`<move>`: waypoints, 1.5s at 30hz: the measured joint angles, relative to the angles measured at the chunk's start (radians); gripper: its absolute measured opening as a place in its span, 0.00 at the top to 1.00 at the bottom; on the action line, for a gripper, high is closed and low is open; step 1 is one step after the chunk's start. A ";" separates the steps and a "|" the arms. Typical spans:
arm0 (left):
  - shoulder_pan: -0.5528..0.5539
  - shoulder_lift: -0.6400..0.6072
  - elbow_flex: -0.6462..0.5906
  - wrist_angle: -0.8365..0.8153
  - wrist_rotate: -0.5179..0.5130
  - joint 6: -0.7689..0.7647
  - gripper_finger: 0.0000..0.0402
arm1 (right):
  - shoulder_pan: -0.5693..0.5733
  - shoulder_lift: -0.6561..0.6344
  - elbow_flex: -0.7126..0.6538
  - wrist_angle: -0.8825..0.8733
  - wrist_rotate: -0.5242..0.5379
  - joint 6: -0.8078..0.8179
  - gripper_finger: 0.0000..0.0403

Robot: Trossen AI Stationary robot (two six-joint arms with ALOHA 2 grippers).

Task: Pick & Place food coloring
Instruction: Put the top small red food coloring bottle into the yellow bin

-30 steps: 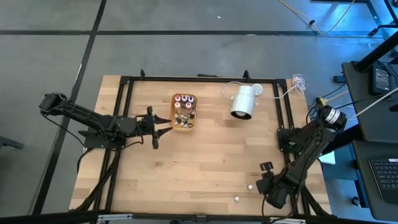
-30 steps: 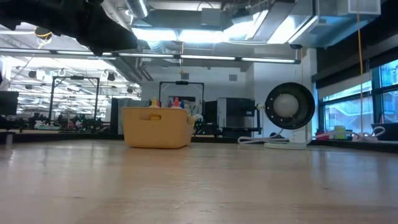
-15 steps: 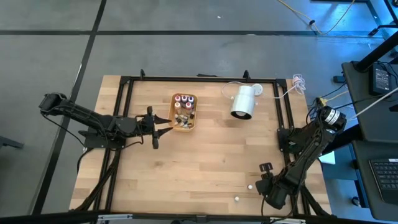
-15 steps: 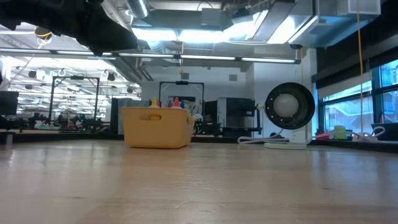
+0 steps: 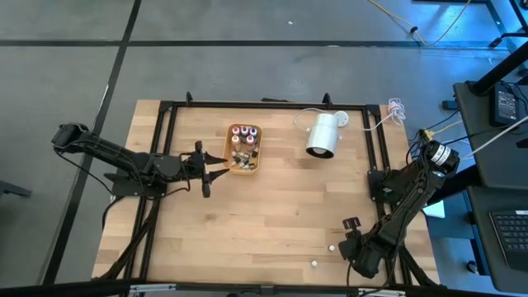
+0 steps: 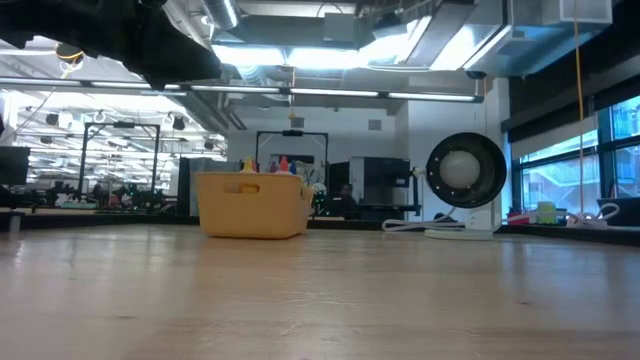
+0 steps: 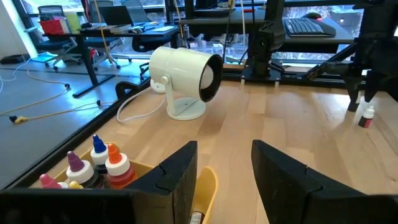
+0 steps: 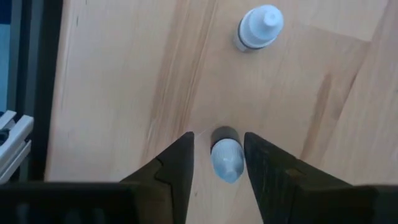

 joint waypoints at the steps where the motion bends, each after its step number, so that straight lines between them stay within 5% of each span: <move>1: 0.000 0.000 0.000 0.000 0.000 0.000 0.63 | 0.000 0.000 0.000 0.000 0.000 -0.008 0.65; 14: 0.000 0.000 0.000 0.000 0.000 0.000 0.63 | 0.000 0.053 0.000 -0.021 0.007 -0.033 0.65; 22: 0.000 0.000 0.000 0.000 0.000 0.000 0.63 | 0.000 0.054 0.000 -0.020 -0.002 -0.037 0.80; 28: 0.000 0.000 0.000 0.000 0.000 0.000 0.63 | -0.016 0.055 0.029 -0.132 -0.004 0.074 0.81; 35: 0.000 0.000 0.000 0.000 0.000 0.000 0.63 | -0.159 0.055 0.179 -0.466 0.075 0.166 0.81; 41: 0.000 0.000 0.000 0.000 0.000 0.000 0.63 | -0.360 0.055 0.326 -0.517 0.333 -0.065 0.81; 45: 0.000 0.000 0.000 0.000 0.001 -0.003 0.63 | -0.539 0.055 0.413 -0.397 0.346 -0.297 0.81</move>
